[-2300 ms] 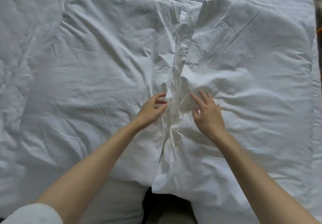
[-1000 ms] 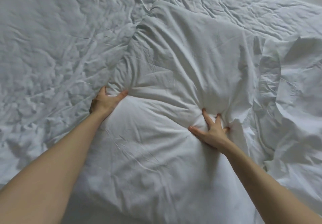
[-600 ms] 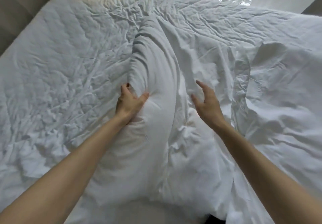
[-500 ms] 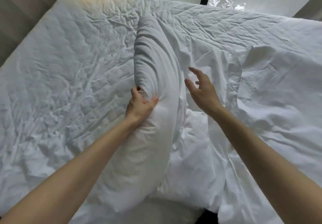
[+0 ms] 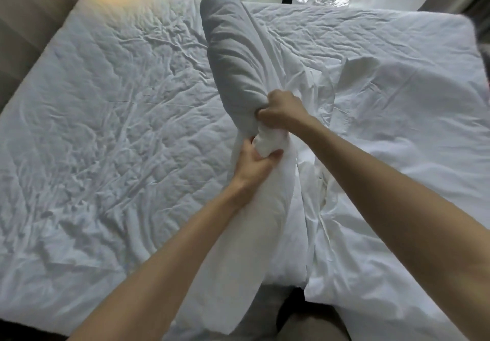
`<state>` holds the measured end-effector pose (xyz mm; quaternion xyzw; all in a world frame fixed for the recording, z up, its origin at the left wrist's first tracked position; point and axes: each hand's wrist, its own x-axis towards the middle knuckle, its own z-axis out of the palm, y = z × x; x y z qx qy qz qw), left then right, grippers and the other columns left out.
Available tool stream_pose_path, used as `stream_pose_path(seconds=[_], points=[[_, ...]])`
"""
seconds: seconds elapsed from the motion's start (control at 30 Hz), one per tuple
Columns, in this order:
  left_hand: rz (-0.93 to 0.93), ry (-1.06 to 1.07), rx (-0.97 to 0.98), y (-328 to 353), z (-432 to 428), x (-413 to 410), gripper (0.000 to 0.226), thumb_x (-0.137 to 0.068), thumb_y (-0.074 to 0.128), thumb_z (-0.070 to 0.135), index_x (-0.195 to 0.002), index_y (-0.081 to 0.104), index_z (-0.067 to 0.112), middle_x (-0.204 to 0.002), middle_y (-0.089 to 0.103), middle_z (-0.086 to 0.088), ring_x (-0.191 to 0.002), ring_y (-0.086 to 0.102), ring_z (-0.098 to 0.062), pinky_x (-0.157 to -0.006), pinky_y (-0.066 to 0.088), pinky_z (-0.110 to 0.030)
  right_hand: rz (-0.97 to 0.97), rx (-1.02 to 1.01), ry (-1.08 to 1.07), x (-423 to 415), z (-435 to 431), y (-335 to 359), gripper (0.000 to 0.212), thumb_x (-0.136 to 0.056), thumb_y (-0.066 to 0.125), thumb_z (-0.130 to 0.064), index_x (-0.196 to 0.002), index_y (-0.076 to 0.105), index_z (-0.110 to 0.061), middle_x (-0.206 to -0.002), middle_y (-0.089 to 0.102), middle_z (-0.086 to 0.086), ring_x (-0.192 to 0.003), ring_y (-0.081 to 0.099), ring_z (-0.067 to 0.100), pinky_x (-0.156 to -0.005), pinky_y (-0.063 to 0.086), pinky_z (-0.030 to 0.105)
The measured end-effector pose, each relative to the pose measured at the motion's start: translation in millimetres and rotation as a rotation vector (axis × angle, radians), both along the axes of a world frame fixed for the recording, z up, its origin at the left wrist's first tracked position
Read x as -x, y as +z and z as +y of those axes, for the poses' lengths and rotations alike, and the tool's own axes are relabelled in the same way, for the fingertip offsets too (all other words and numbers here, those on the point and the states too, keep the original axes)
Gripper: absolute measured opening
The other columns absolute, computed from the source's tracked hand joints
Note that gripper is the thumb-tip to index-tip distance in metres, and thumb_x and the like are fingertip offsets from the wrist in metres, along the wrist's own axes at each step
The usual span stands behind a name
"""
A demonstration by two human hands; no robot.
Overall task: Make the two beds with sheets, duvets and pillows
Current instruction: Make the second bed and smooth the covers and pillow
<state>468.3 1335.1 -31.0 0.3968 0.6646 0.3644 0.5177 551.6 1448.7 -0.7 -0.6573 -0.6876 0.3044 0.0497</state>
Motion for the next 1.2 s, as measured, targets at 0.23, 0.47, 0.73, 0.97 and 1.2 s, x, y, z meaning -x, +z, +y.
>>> stream_pose_path(seconds=[0.23,0.47,0.73,0.97,1.2], points=[[-0.176,-0.124,-0.009,35,22,-79,0.056,-0.072,0.075,0.018,-0.122,0.058,0.000,-0.110,0.068,-0.017,-0.097,0.067,-0.026,-0.082,0.056,-0.033,0.121,-0.137,-0.191,-95,-3,30,0.021,-0.086,0.051,-0.014,-0.096,0.068,-0.005,-0.099,0.066,0.015,-0.093,0.059,0.033,-0.070,0.037,0.028],[-0.244,-0.358,0.028,63,33,-226,0.033,-0.075,0.075,0.009,-0.105,0.065,0.000,-0.086,0.067,-0.008,-0.066,0.064,-0.010,-0.057,0.051,-0.018,0.211,-0.196,-0.530,-257,-20,54,0.012,-0.084,0.054,-0.016,-0.078,0.063,-0.011,-0.083,0.062,0.010,-0.088,0.060,0.031,-0.066,0.037,0.031],[-0.087,-0.598,0.014,27,8,-414,0.048,-0.063,0.065,0.016,-0.109,0.059,0.002,-0.091,0.066,-0.011,-0.084,0.064,-0.029,-0.069,0.051,-0.035,0.464,-0.209,-1.046,-436,-65,2,0.012,-0.085,0.061,-0.017,-0.096,0.064,-0.012,-0.094,0.064,0.008,-0.098,0.064,0.030,-0.085,0.054,0.041],[-0.283,-0.856,0.410,-43,4,-471,0.024,-0.079,0.058,-0.001,-0.102,0.055,0.003,-0.079,0.059,-0.006,-0.059,0.056,-0.011,-0.055,0.053,-0.026,0.454,0.021,-1.135,-510,-119,-93,0.015,-0.091,0.052,-0.015,-0.092,0.066,-0.019,-0.074,0.055,-0.003,-0.063,0.050,0.018,-0.052,0.041,0.021],[0.000,-0.870,-0.113,-78,24,-417,0.047,-0.087,0.045,-0.012,-0.131,0.051,0.002,-0.125,0.056,-0.014,-0.098,0.057,-0.017,-0.083,0.051,-0.025,0.213,0.048,-1.153,-471,-131,-135,0.078,-0.090,0.045,-0.064,-0.150,0.028,-0.016,-0.150,0.040,0.011,-0.134,0.041,0.033,-0.110,0.033,0.043]])
